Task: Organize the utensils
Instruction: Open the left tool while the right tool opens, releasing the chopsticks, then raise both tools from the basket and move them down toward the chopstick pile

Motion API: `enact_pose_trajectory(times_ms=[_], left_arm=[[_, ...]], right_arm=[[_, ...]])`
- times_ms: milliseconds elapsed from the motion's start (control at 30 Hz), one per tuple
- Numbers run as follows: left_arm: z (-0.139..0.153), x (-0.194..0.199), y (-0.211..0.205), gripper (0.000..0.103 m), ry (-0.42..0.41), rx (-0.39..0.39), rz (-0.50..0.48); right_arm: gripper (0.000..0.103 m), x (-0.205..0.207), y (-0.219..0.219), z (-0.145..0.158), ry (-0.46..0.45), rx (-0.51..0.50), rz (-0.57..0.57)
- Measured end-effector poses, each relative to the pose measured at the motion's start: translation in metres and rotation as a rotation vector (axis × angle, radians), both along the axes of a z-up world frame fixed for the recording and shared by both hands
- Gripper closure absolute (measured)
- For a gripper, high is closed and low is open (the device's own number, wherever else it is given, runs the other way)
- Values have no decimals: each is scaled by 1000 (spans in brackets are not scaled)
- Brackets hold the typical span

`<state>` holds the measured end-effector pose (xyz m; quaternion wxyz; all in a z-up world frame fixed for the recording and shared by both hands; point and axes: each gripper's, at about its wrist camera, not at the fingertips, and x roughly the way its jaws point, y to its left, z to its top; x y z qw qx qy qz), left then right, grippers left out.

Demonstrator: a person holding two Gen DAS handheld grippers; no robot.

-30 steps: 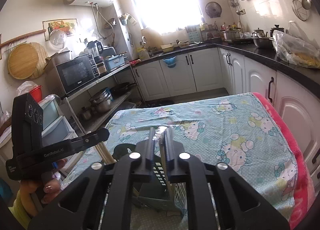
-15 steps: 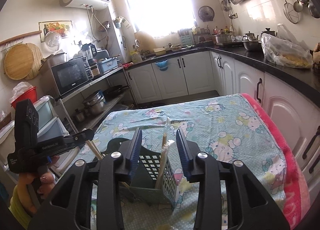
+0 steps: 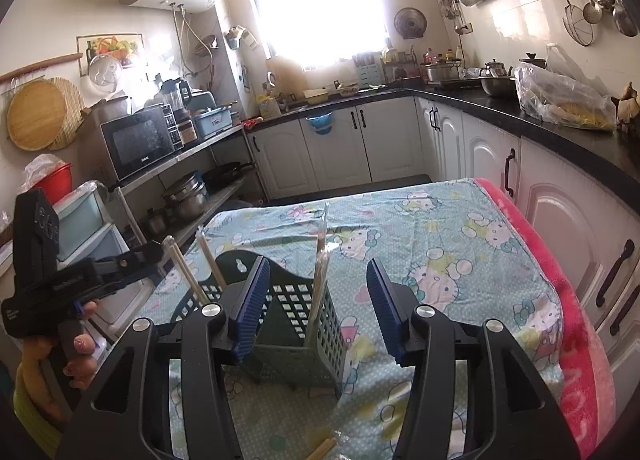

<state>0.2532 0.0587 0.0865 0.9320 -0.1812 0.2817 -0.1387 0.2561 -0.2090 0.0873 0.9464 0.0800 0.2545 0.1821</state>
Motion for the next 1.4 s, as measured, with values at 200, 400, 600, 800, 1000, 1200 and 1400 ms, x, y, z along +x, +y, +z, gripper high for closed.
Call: enact_pose_trajectory(times_ms=[200, 400, 600, 800, 1000, 1200, 1400], left_arm=[[-1, -20, 6, 14, -21, -19, 27], [-5, -37, 13, 11, -25, -16, 59], [-9, -51, 16, 11, -28, -1, 74], [-16, -61, 17, 11, -11, -3, 79], [-22, -70, 14, 11, 4, 4, 75], [-33, -79, 13, 11, 33, 2, 68], [-49, -85, 15, 11, 77, -8, 64]], right_arm=[[46, -8, -1, -6, 8, -9, -2], [40, -21, -1, -10, 0, -25, -11], [38, -32, 1, -13, -2, -39, -8], [38, -41, 2, -16, 2, -48, 6], [38, -51, 3, -18, 5, -60, 17], [38, -59, 2, -24, 16, -71, 23], [38, -65, 2, -31, 32, -81, 33]])
